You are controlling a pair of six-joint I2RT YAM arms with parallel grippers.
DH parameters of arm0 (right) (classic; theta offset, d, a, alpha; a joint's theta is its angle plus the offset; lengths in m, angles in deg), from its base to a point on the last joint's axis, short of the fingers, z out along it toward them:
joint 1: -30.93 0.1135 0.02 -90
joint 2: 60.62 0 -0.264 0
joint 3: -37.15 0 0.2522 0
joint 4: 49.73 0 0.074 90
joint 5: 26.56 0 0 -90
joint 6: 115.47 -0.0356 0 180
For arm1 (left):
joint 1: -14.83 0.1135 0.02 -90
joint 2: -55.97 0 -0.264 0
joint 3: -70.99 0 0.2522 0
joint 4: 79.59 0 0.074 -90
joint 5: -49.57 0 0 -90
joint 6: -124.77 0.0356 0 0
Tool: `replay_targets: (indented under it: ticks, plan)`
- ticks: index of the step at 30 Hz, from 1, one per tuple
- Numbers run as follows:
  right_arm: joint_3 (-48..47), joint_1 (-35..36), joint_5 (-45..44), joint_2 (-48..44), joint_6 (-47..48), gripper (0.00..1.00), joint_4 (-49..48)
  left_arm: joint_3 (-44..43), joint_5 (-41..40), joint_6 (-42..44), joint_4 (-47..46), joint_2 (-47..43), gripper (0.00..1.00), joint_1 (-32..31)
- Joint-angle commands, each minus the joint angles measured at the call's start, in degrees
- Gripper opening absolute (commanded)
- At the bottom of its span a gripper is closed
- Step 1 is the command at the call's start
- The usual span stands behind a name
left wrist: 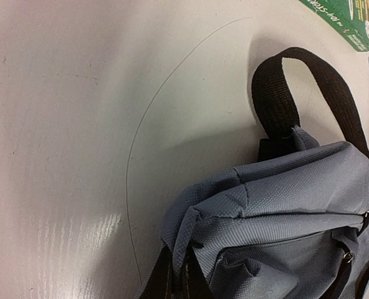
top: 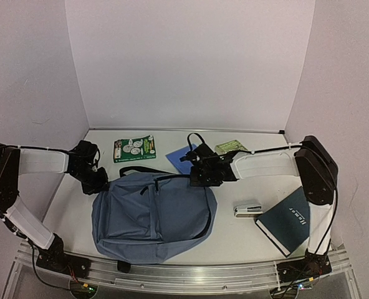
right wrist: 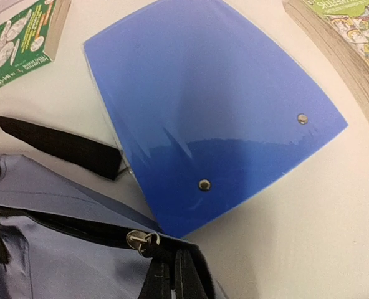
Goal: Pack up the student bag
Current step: Unzip the student bag at the center of the board.
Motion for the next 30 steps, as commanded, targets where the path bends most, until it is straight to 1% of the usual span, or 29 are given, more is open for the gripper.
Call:
replay_targets:
  ticks: [1, 5, 10, 14, 15, 16, 18, 20, 21, 23, 24, 26, 28, 30]
  plan:
    - [1.15, -2.01, -0.79, -6.25, 4.98, 0.00, 9.74, -3.98, -6.34, 0.81, 3.07, -1.21, 0.00, 1.38]
    - [2.98, -2.24, 3.06, -8.39, 6.14, 0.00, 12.79, -5.43, -7.44, 0.50, 3.13, 0.13, 0.00, 1.63]
    - [5.89, -2.25, 12.75, -9.57, 7.67, 0.00, 15.34, -6.63, -7.59, 0.29, 2.87, 2.77, 0.00, 1.70]
    - [8.76, -2.22, 15.79, -11.86, 8.17, 0.00, 15.93, -7.92, -9.62, 1.39, 2.59, 4.65, 0.01, 1.73]
    - [9.14, -2.24, 16.67, -12.36, 8.45, 0.00, 15.77, -8.24, -9.26, 2.73, 1.94, 4.51, 0.05, 1.73]
    - [9.41, -2.26, 17.67, -12.75, 8.68, 0.00, 15.61, -8.47, -8.68, 4.11, 1.00, 4.04, 0.11, 1.68]
    - [9.40, -2.27, 19.05, -13.05, 8.75, 0.00, 14.80, -8.81, -5.49, 7.11, -1.69, 1.73, 0.34, 1.54]
    - [9.28, -2.26, 21.34, -13.06, 8.55, 0.00, 14.00, -10.11, -4.45, 10.21, -3.47, -1.22, 0.60, 0.82]
    - [9.27, -2.27, 22.42, -13.17, 8.44, 0.00, 13.57, -11.07, -4.45, 11.93, -4.20, -2.44, 0.70, 0.38]
    - [9.30, -2.23, 23.63, -13.54, 7.89, 0.00, 13.00, -13.18, -4.03, 16.28, -5.87, -4.10, 0.79, -1.45]
    - [9.38, -2.23, 23.88, -13.88, 7.60, 0.00, 12.77, -14.24, -2.79, 18.16, -6.83, -4.23, 0.81, -2.64]
    - [9.69, -2.28, 24.13, -14.78, 7.16, 0.00, 12.41, -16.28, 2.47, 22.66, -9.24, -3.10, 0.82, -5.07]
    - [10.16, -2.20, 24.69, -15.57, 6.62, 0.00, 11.63, -18.72, 9.05, 28.21, -11.18, 0.70, 0.81, -7.87]
    - [10.50, -2.25, 24.91, -16.18, 6.25, 0.00, 10.93, -20.70, 15.65, 32.85, -13.12, 4.78, 0.79, -11.02]
